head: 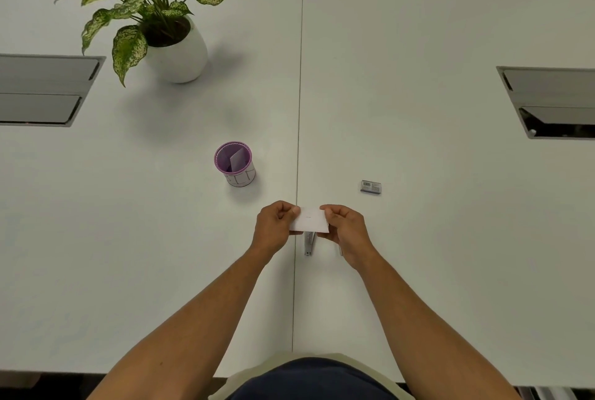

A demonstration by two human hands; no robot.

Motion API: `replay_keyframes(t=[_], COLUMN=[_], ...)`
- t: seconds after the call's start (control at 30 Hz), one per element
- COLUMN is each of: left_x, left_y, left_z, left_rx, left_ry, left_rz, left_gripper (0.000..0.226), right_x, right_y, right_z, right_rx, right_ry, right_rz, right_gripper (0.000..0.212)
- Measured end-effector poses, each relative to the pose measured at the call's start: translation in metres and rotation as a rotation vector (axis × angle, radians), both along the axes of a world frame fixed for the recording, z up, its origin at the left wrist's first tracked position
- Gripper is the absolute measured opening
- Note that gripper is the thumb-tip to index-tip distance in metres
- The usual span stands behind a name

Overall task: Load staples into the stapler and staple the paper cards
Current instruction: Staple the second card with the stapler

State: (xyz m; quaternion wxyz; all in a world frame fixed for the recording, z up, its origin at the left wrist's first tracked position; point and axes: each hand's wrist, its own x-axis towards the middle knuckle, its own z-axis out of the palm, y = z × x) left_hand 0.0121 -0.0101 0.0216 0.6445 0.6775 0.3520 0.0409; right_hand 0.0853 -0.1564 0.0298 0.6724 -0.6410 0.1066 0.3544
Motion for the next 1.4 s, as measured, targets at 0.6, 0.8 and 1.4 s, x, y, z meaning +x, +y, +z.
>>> replay_keyframes(t=[0.6,0.8,1.4], left_x=[0.002,0.002,-0.002], left_y=[0.008,0.008,0.054], left_z=[-0.001,0.002,0.0], left_rx=[-0.1,-0.085,0.041], left_ry=[-0.065,-0.052,0.125], left_rz=[0.021,0.021,0.211], left_gripper=[0.003,0.01,0.008], right_x=[-0.002,-0.005,0.008], right_y=[0.007,0.006,0.043], right_z=[0.002,-0.001,-0.008], right_rx=[-0.011,-0.021,-0.192], right_ry=[0.027,-0.093,-0.13], right_rz=[-0.026,0.081,0.102], right_gripper=[0.019,0.016,0.024])
